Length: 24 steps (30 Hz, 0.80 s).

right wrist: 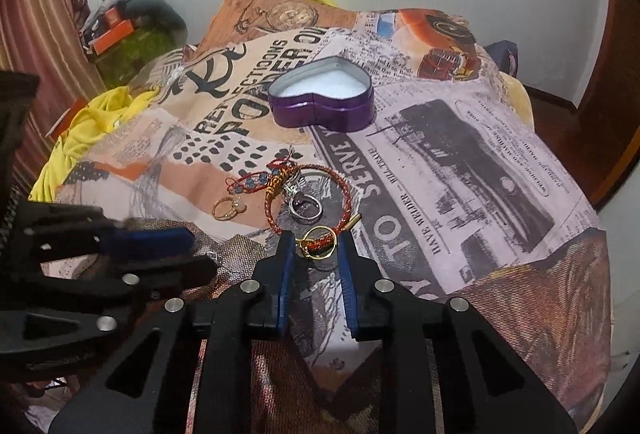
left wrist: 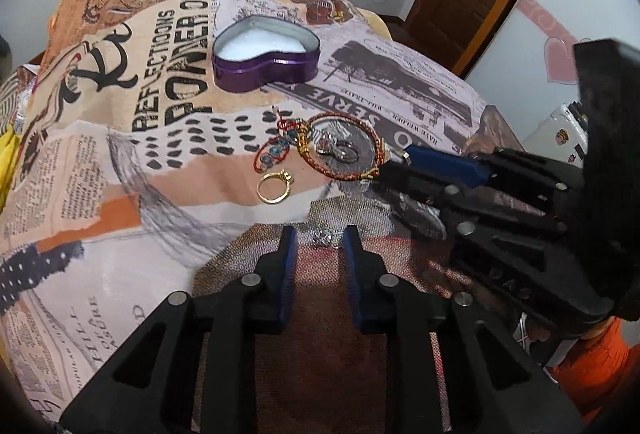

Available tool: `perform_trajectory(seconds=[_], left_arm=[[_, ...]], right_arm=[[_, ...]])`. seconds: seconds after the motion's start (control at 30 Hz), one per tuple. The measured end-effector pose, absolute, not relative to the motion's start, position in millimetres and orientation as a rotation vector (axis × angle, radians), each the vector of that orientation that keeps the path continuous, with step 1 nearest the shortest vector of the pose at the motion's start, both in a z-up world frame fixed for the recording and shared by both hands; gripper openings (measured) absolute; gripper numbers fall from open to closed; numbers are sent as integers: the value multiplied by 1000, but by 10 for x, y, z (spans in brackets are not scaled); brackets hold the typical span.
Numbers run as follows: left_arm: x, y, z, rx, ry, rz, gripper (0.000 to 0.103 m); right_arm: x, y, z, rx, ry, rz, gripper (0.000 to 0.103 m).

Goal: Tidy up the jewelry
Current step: 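Grasp the gold ring with the right tool while the left tool grasps a small silver earring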

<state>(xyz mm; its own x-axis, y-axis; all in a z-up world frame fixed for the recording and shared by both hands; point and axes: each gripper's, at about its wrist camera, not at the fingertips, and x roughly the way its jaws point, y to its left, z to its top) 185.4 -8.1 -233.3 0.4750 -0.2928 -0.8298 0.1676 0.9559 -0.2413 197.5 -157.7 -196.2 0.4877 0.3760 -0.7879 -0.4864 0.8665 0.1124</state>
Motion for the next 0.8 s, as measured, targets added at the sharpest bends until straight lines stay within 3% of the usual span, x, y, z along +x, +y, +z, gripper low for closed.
perform_trajectory(seconds=[0.27,0.8], left_arm=[[1857,-58,-2348,-159,1028,-280,4],[1786,97,-1937,-148,898,-233,0]], right_arm=[[1960,-1659,-1903,-113,910,500,19],[1941,-1699,-1681,-90,848,475,19]])
